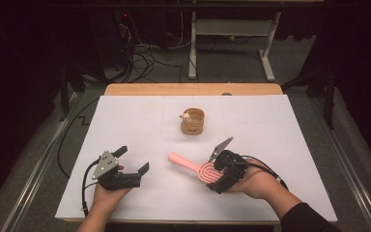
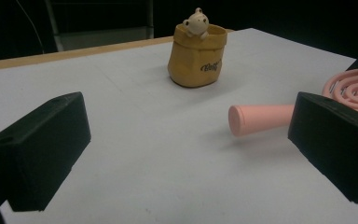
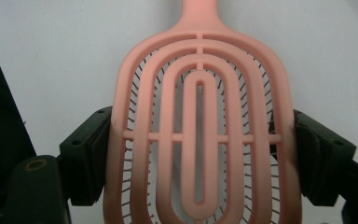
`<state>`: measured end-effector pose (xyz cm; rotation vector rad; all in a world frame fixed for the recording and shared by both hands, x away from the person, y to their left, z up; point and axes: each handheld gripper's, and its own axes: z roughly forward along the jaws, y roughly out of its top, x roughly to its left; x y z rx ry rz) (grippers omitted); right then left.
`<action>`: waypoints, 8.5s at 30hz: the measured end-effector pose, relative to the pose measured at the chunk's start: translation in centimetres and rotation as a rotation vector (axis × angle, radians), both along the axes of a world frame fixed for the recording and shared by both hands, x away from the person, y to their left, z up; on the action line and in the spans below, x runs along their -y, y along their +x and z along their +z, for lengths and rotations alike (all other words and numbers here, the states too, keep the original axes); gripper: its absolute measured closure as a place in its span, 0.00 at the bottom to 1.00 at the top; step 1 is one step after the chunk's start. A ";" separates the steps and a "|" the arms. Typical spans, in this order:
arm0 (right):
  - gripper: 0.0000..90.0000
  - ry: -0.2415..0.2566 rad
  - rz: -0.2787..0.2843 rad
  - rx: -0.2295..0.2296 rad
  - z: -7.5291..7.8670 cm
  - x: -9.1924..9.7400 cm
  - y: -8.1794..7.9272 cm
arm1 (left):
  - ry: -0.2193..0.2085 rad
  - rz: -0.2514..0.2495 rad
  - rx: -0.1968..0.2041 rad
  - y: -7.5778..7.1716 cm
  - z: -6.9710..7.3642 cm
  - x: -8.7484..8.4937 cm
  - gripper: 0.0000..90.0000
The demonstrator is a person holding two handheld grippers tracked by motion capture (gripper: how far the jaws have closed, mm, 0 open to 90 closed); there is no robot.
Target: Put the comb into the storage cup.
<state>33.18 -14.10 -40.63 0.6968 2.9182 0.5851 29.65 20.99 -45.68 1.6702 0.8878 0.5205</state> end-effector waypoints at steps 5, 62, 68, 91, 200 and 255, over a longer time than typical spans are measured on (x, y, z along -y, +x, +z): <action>0.22 -0.015 0.021 -0.017 0.9 -0.1 0.6 | 0.062 0.002 0.055 1.2 2.2 1.2 0.00; 0.22 -0.129 0.087 -0.071 2.2 -2.5 1.6 | 0.393 -0.128 0.169 -1.2 -2.3 9.1 0.00; 0.22 -0.123 0.093 -0.074 2.1 -3.2 1.6 | 0.456 -0.133 0.165 -1.2 -2.4 9.8 0.00; 0.22 -0.120 0.132 -0.075 2.1 -5.8 1.5 | 0.617 -0.114 0.131 -1.1 -2.7 11.2 0.06; 0.22 -0.143 0.116 -0.107 3.4 -8.1 1.6 | 0.939 -0.097 0.401 -3.2 -2.6 13.2 0.83; 0.01 -0.115 0.079 -0.045 5.4 -5.5 1.4 | 0.951 -0.005 0.453 -2.7 -1.5 11.3 0.87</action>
